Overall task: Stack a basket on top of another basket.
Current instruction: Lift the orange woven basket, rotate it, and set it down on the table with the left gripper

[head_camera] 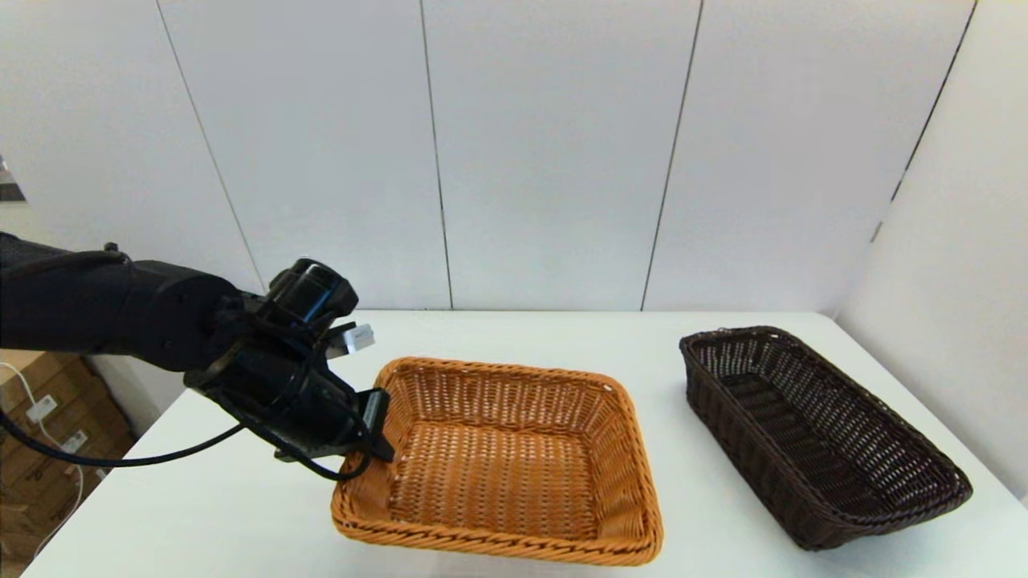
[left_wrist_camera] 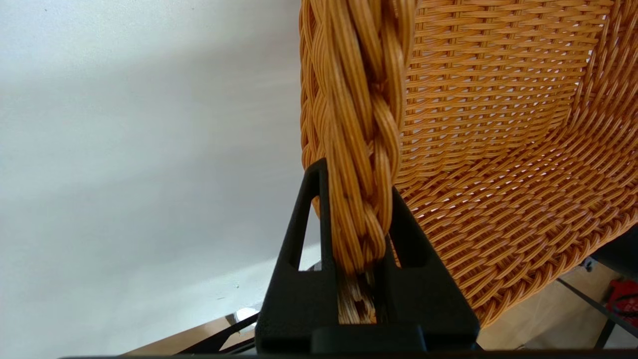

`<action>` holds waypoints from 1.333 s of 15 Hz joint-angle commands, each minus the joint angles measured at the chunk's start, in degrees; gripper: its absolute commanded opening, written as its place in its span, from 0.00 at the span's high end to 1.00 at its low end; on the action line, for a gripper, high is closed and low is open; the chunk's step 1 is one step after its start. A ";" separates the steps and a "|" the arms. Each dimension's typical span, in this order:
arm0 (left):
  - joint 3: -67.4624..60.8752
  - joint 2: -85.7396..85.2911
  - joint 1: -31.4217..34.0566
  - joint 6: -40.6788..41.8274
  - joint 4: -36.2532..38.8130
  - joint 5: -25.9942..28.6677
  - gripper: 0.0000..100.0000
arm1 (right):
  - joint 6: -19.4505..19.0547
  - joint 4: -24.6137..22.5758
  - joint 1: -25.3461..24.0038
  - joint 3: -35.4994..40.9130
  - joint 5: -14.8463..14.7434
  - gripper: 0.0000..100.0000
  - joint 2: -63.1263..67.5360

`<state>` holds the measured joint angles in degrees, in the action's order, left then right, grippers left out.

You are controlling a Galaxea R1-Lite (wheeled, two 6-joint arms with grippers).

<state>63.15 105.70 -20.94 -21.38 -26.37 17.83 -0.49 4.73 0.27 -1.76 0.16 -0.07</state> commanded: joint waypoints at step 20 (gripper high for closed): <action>0.22 10.05 2.22 -1.29 4.92 -0.08 1.00 | -0.13 0.10 0.00 0.00 0.02 0.00 0.07</action>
<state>63.67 114.88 -18.76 -22.10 -21.58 17.73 -0.57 4.73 0.27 -1.76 0.13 -0.07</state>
